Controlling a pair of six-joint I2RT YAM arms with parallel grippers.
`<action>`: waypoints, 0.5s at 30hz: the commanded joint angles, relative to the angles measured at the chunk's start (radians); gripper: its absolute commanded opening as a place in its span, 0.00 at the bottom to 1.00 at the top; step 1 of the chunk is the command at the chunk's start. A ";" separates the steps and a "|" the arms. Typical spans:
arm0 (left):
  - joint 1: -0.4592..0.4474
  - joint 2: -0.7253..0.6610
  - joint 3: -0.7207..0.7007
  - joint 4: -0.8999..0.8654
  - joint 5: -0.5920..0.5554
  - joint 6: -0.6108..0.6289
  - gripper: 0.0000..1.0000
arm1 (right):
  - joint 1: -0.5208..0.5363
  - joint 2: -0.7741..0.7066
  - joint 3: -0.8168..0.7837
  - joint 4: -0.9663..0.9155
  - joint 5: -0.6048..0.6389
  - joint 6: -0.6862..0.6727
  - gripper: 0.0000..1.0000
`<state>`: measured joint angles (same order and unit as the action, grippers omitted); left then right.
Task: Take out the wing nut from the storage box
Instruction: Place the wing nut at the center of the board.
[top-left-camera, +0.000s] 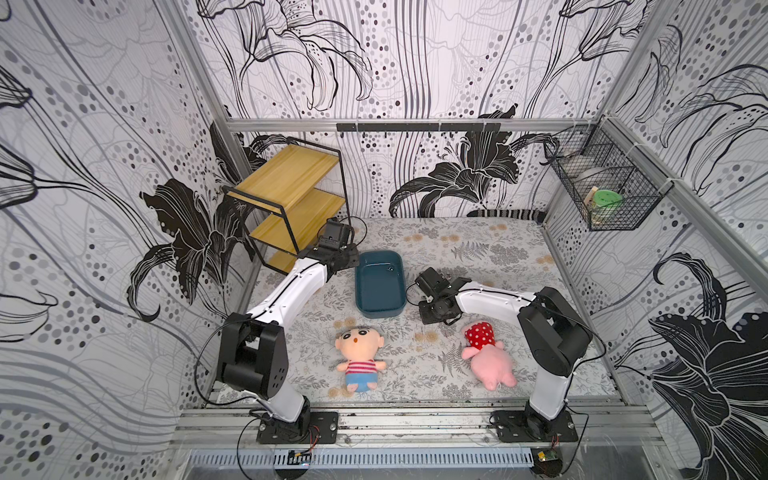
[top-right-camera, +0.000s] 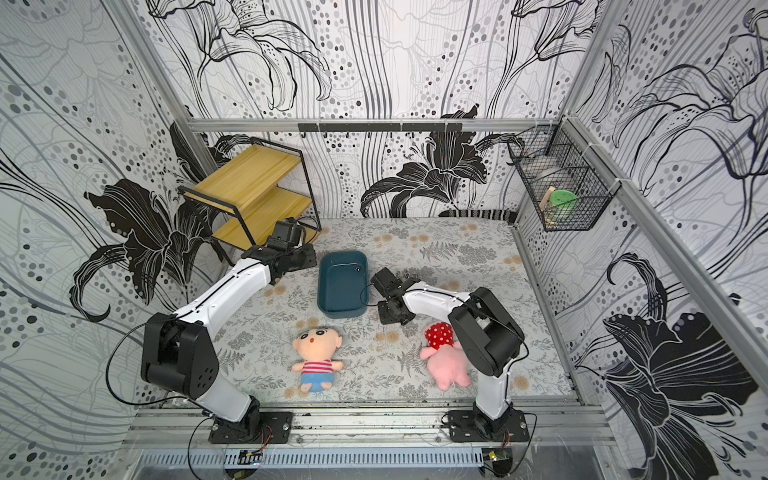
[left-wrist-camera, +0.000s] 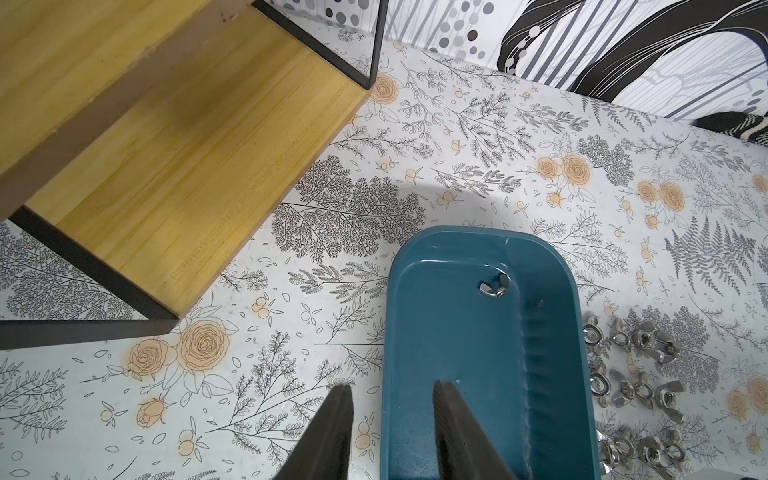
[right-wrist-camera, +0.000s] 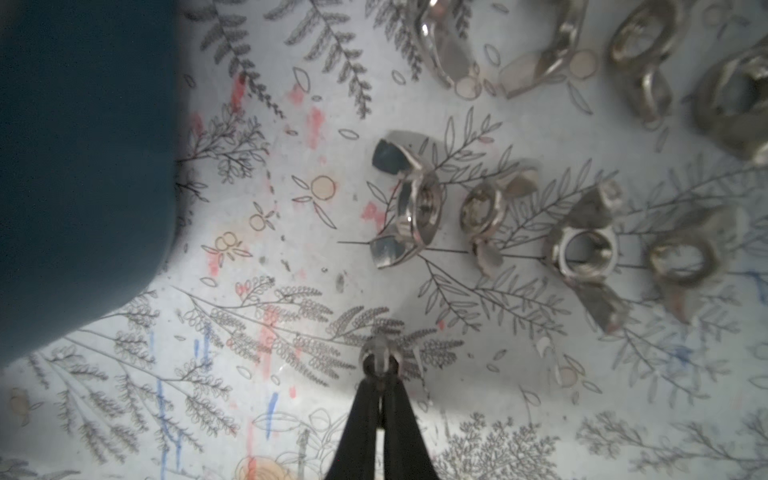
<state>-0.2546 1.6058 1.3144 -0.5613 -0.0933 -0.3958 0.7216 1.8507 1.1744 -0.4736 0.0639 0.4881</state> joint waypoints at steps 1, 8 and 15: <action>-0.003 -0.007 0.015 0.015 -0.013 -0.008 0.39 | 0.006 0.023 0.005 0.006 0.017 -0.004 0.02; -0.003 -0.015 0.005 0.015 -0.015 -0.006 0.39 | 0.006 0.041 0.012 -0.001 0.035 -0.002 0.14; -0.003 -0.021 0.003 0.011 -0.020 -0.006 0.39 | 0.006 0.033 0.032 -0.016 0.043 -0.005 0.29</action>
<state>-0.2546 1.6058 1.3144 -0.5613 -0.0952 -0.3954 0.7216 1.8675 1.1782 -0.4625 0.0826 0.4828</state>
